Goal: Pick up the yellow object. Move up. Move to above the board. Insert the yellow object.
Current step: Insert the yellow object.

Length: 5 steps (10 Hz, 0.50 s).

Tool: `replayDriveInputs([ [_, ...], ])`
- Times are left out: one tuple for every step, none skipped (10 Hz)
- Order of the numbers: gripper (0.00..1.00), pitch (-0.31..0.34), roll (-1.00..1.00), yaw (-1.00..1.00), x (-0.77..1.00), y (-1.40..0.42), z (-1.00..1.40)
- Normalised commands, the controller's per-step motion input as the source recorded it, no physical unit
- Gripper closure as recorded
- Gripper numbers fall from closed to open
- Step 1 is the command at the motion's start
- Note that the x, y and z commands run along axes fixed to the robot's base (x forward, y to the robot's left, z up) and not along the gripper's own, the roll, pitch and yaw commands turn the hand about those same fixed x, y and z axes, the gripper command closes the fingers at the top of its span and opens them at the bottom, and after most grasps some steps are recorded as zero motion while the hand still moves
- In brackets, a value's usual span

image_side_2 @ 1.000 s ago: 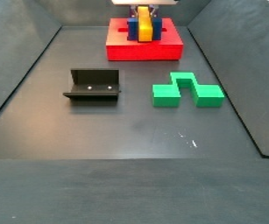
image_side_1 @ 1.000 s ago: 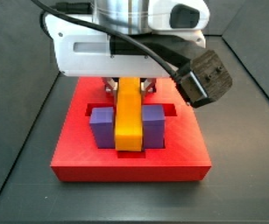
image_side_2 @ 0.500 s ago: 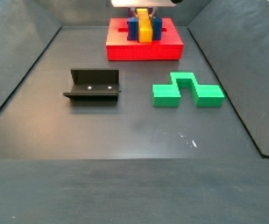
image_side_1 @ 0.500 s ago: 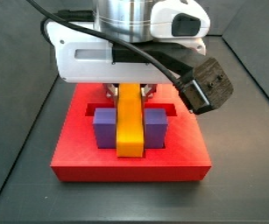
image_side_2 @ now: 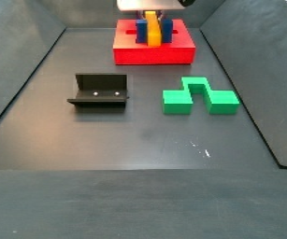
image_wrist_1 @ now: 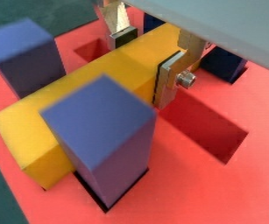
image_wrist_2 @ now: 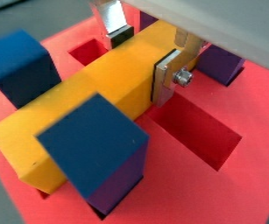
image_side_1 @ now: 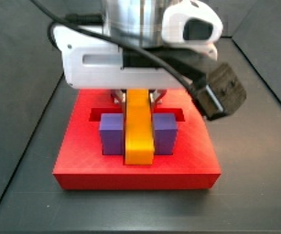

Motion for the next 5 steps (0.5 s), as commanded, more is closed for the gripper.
replayDriveInputs([
  [1.0, 0.0, 0.06, 0.0, 0.16, -0.1, -0.23],
  [1.0, 0.0, 0.09, 0.0, 0.11, -0.03, -0.29],
  [1.0, 0.0, 0.14, 0.0, 0.0, 0.0, -0.25],
  [1.0, 0.0, 0.02, 0.0, 0.0, 0.0, 0.0],
  [1.0, 0.0, 0.0, 0.0, 0.0, 0.0, 0.0],
])
